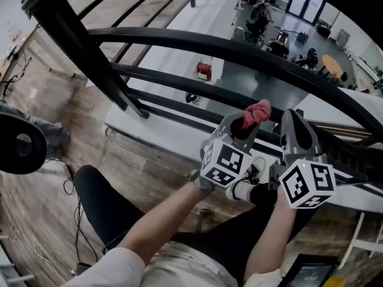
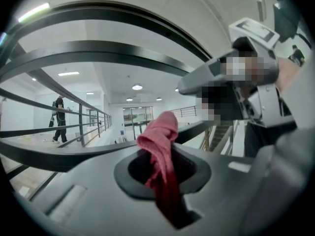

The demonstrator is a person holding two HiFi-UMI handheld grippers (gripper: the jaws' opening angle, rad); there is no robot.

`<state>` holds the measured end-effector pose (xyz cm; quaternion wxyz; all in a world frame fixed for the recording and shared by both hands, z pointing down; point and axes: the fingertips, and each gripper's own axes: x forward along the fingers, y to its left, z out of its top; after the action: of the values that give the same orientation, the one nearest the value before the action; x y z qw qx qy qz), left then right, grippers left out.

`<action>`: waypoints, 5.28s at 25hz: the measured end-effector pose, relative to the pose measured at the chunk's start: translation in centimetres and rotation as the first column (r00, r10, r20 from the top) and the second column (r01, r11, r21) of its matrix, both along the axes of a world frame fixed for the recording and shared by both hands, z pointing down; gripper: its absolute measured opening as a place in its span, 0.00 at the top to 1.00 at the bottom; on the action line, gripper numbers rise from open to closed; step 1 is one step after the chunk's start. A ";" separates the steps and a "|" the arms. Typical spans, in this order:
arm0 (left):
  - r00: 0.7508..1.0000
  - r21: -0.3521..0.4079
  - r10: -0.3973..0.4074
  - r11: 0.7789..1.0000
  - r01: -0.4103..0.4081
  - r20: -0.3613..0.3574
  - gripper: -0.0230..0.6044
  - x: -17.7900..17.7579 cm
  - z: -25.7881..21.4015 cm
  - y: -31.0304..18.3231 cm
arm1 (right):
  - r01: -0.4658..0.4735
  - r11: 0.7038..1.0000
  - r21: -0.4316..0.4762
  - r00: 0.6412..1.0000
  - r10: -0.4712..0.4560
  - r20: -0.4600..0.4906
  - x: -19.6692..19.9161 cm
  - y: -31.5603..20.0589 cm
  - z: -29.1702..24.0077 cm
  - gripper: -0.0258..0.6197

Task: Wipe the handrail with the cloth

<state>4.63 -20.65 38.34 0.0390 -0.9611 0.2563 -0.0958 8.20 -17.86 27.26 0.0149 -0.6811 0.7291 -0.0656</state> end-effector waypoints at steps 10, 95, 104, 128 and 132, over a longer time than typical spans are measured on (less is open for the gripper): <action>1.000 -0.024 0.025 0.999 -0.024 0.006 0.86 -0.6 0.6 0.0 | 0.131 0.991 -0.020 0.991 -0.132 -0.020 -5.8 -1.9 1.4 0.96; 0.891 0.127 -0.447 0.882 0.454 -0.083 0.86 -34.4 -4.3 -20.7 | 0.149 0.987 -0.052 0.980 -0.155 -0.127 -19.0 -12.2 3.1 0.96; 0.904 0.128 -0.422 0.895 0.427 -0.066 0.86 -29.8 -4.4 -18.5 | 0.139 0.988 -0.062 0.981 -0.146 -0.130 -14.7 -10.6 3.0 0.96; 0.951 0.083 -0.309 0.949 0.305 0.033 0.86 -20.3 -4.3 -14.3 | 0.051 0.994 -0.096 0.989 -0.064 -0.135 -9.1 -8.4 5.1 0.96; 0.959 0.066 -0.280 0.959 0.277 0.042 0.86 -18.5 -4.4 -13.4 | 0.049 0.996 -0.073 0.990 -0.058 -0.127 -8.5 -7.8 4.6 0.96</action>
<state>-13.87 -34.02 33.91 0.0601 -0.9111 0.3906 -0.1173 -0.26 -25.71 31.82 -0.0578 -0.6640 0.7440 -0.0471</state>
